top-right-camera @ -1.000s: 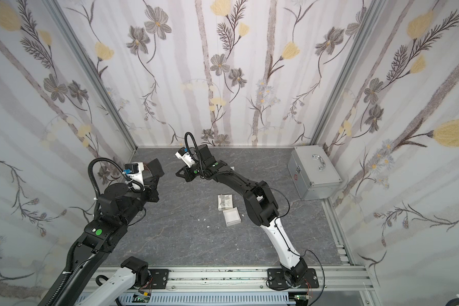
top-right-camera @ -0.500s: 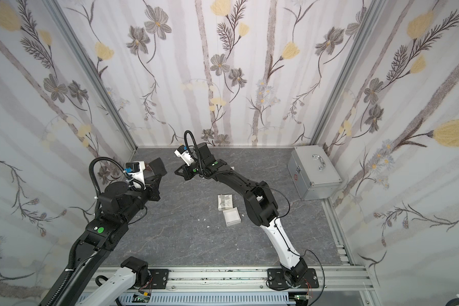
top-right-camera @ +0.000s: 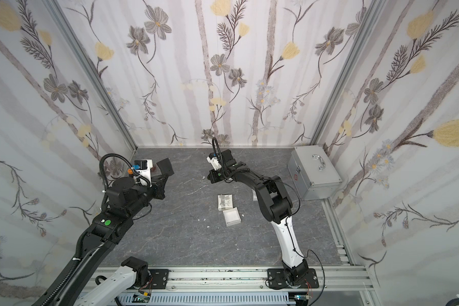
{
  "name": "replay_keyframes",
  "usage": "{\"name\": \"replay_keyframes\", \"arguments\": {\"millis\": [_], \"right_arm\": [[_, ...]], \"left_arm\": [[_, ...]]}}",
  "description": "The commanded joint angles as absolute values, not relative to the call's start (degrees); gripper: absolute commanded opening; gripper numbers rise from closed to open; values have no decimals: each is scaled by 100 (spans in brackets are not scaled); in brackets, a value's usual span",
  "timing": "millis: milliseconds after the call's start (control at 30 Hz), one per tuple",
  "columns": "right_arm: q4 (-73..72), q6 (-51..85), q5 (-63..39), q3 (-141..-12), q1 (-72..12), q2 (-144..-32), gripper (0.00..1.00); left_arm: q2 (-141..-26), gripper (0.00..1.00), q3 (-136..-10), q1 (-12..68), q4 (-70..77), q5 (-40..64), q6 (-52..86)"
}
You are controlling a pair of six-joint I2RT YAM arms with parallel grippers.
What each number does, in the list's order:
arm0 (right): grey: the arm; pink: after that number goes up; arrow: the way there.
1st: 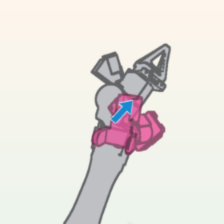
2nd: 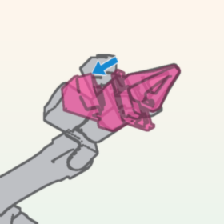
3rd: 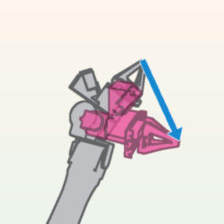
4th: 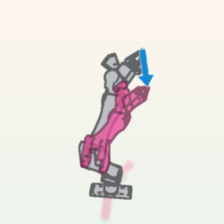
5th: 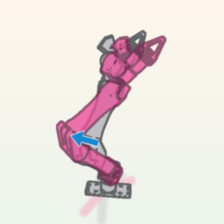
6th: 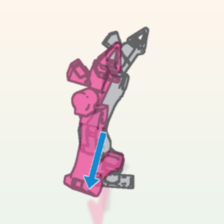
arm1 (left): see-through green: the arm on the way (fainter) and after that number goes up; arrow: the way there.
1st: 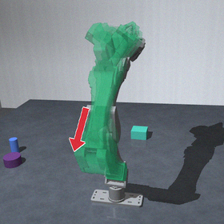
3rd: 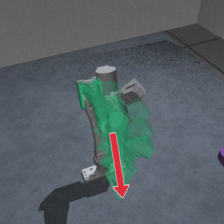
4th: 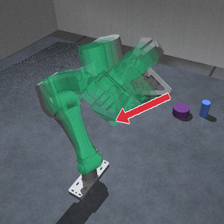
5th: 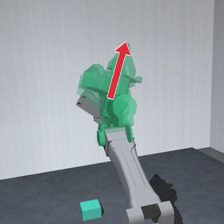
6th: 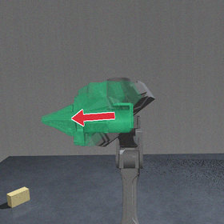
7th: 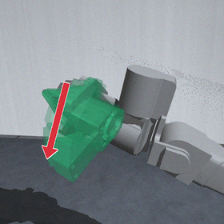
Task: Take the necklace out of the lift-off lid jewelry box
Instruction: Place the necklace at the center of the board.
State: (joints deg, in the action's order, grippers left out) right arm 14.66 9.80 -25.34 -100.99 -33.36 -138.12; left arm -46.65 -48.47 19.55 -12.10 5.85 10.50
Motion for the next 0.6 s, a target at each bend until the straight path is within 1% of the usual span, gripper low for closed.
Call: {"name": "replay_keyframes", "arguments": {"millis": [0, 100, 333, 433, 500, 567], "right_arm": [[1716, 930, -2177, -10216, -3303, -13947, 6], [1909, 898, -1915, -10296, -3287, -14027, 10], [2308, 754, -1266, -10282, -3292, -13934, 22], [2407, 641, -1123, -10086, -3287, -13686, 26], [2326, 559, -1505, -9824, -3234, -13406, 32], [1932, 383, -2464, -9209, -3107, -12918, 40]], "left_arm": [[-4725, 0, -4817, 1951, -793, 942, 1066], [-4736, 0, -4764, 1951, -676, 1095, 1072], [-4919, 0, -4767, 1963, -667, 1497, 1128], [-5016, 0, -4708, 1960, -496, 1914, 1139], [-5073, 0, -4627, 1960, -274, 2335, 1123], [-5130, 0, -4574, 1969, -59, 2749, 1133]]}}
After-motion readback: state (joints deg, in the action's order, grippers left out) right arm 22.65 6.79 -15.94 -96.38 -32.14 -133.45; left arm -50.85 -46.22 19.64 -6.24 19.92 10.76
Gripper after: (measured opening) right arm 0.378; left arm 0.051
